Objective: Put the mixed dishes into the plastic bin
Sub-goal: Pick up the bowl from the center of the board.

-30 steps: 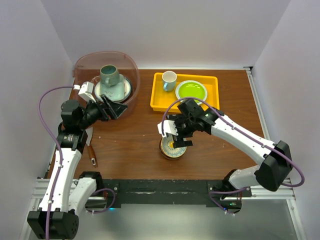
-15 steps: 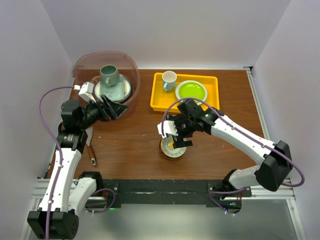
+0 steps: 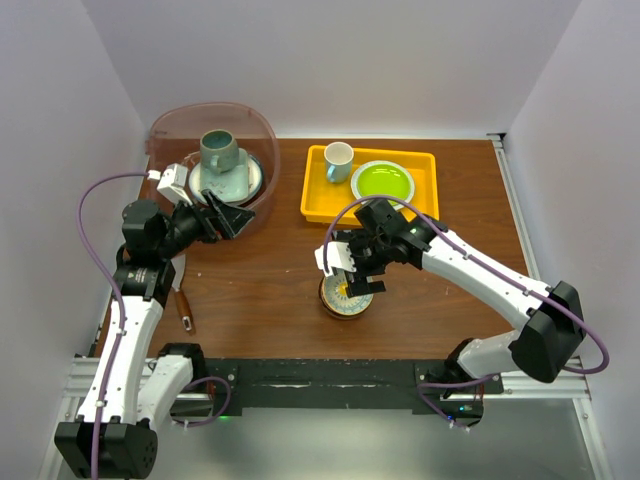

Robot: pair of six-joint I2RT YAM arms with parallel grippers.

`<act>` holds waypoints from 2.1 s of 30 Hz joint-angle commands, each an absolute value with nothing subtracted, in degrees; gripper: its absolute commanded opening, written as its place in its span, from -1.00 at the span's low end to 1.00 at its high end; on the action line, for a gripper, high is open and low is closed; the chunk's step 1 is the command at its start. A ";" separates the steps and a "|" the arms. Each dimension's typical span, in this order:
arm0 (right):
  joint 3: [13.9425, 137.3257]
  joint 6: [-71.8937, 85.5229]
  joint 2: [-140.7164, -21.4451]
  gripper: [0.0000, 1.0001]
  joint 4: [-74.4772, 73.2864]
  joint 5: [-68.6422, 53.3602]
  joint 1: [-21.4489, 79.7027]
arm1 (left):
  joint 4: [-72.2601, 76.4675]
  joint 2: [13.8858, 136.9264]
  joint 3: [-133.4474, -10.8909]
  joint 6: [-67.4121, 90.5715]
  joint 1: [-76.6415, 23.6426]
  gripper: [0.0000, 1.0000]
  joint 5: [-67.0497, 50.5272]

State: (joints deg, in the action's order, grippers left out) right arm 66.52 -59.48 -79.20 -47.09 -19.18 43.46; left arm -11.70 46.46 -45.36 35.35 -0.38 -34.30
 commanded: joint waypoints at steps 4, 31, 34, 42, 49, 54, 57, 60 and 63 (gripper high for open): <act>67.59 -60.82 -79.10 0.96 -46.76 -21.88 43.68 | -10.99 45.88 -46.06 34.37 0.00 1.00 -35.24; 68.03 -62.40 -79.45 0.96 -47.81 -24.78 43.59 | -12.57 45.26 -46.05 33.57 0.00 1.00 -34.98; 68.38 -62.32 -79.63 0.96 -48.25 -26.36 43.42 | -12.57 45.26 -46.05 33.57 0.00 1.00 -34.98; 68.73 -61.62 -80.51 0.96 -46.85 -26.90 42.63 | -13.27 44.74 -46.14 33.22 0.00 1.00 -34.89; 68.11 -54.94 -83.05 0.88 -37.19 -19.69 42.54 | -13.71 44.38 -46.14 33.05 0.00 1.00 -34.72; 68.29 -54.32 -84.81 0.67 -35.51 -19.60 42.63 | -13.71 44.38 -46.14 33.05 0.00 1.00 -34.72; 67.85 -54.67 -85.43 0.54 -35.42 -19.69 42.63 | -13.89 44.38 -46.14 32.96 0.00 1.00 -34.63; 66.71 -55.02 -85.69 0.41 -34.55 -18.81 42.54 | -13.62 44.56 -46.14 33.05 0.00 1.00 -34.72; 65.74 -55.20 -85.96 0.26 -33.40 -17.58 42.63 | -13.53 44.91 -46.23 33.05 0.00 1.00 -34.81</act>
